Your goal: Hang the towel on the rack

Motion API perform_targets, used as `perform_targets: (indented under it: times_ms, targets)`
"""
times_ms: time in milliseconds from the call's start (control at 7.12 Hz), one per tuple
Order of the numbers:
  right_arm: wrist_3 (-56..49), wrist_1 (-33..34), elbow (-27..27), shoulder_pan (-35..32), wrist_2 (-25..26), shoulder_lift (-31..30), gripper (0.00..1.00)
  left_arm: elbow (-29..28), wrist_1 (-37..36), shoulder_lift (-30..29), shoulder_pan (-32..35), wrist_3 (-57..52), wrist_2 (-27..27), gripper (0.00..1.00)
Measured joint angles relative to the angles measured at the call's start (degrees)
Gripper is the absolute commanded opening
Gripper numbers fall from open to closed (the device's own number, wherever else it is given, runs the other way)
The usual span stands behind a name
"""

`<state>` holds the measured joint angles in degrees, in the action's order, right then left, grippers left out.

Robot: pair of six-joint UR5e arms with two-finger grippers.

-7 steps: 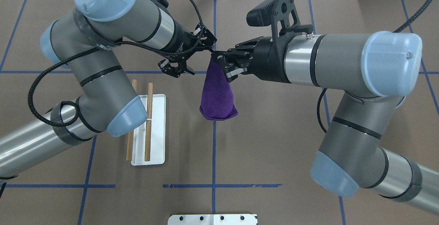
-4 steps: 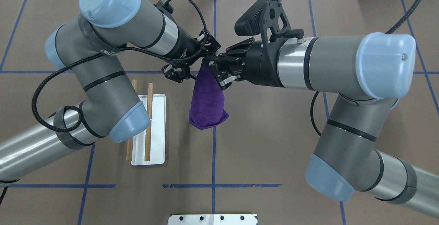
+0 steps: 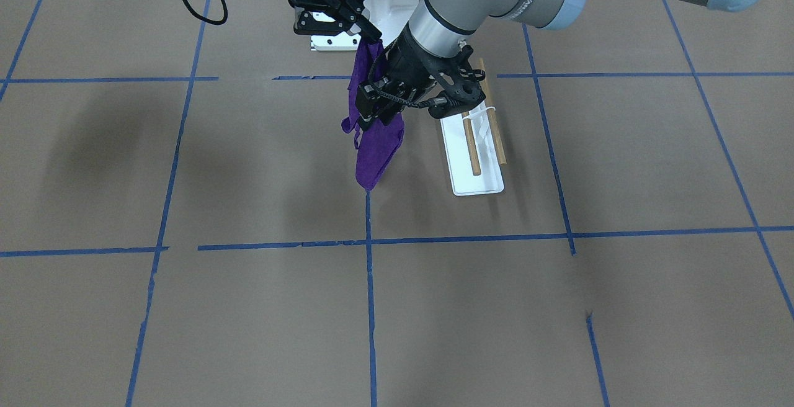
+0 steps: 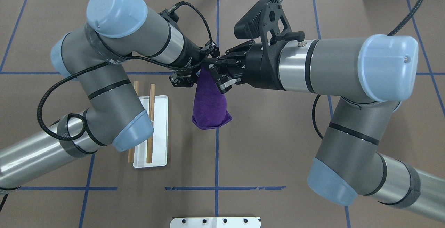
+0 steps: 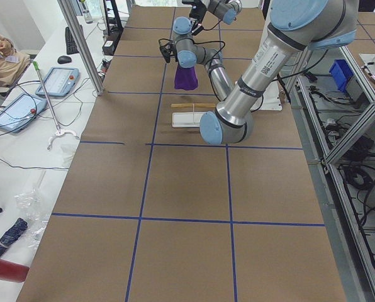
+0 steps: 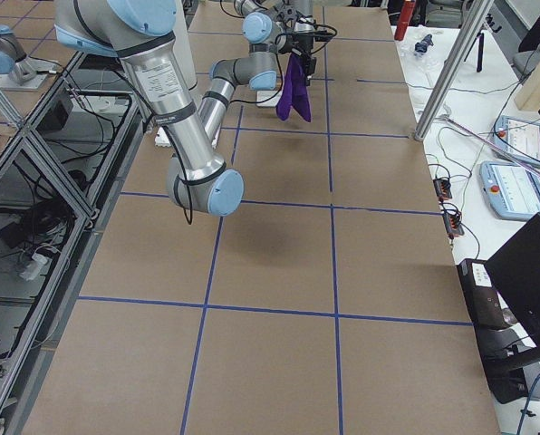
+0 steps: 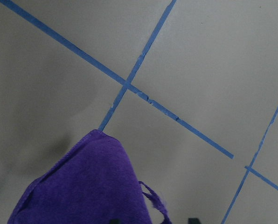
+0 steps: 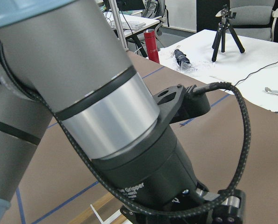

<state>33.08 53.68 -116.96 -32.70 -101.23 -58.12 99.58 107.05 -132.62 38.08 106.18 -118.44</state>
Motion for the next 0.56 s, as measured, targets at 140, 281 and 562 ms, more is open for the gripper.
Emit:
perform_targets:
  times_ms: [140, 281, 562]
  targets:
    - [-0.02, 0.01, 0.02, 0.00, 0.04, 0.12, 0.00, 0.00, -0.02, 0.04, -0.18, 0.01, 0.03, 0.00]
    - [-0.03, 0.02, 0.01, 0.01, 0.06, 0.16, 0.00, 0.00, -0.06, 0.06, -0.24, 0.05, 0.13, 0.00]
    - [-0.03, -0.04, -0.02, 0.01, 0.01, 0.20, 0.00, 0.05, -0.08, 0.07, -0.28, 0.02, 0.36, 0.00]
